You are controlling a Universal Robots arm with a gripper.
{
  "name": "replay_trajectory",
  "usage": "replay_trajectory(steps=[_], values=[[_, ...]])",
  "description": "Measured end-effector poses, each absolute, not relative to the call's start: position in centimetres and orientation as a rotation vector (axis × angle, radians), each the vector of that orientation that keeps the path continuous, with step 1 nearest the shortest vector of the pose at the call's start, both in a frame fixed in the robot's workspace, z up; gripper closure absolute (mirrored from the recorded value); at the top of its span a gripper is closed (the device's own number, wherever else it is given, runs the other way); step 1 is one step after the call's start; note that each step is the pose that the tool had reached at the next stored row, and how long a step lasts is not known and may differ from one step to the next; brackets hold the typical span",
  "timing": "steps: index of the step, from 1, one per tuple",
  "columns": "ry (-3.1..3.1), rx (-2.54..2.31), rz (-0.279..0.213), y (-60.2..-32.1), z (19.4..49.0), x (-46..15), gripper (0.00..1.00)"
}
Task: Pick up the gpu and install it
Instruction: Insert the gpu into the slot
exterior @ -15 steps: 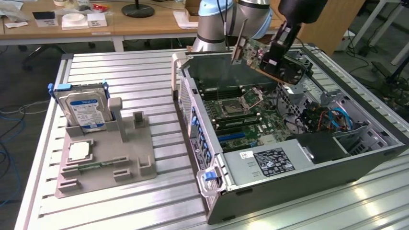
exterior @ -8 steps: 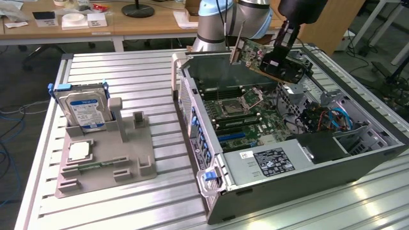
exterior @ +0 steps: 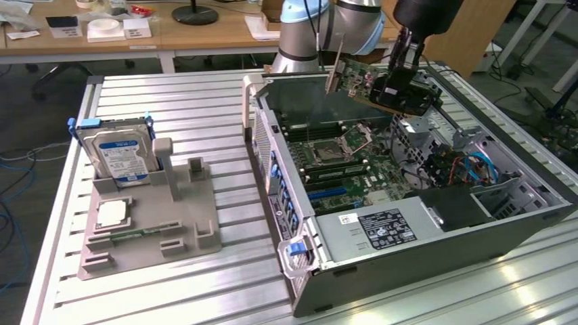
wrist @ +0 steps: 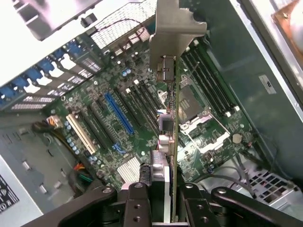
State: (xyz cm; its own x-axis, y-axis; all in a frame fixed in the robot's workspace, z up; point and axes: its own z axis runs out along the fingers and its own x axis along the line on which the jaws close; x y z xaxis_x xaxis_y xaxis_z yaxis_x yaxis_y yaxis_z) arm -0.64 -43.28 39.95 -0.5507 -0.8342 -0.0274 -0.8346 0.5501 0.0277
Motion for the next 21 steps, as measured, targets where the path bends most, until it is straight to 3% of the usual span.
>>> replay_trajectory(steps=[21], values=[[2.462,-1.899,0.039,-43.29,39.59,-0.66,0.72]])
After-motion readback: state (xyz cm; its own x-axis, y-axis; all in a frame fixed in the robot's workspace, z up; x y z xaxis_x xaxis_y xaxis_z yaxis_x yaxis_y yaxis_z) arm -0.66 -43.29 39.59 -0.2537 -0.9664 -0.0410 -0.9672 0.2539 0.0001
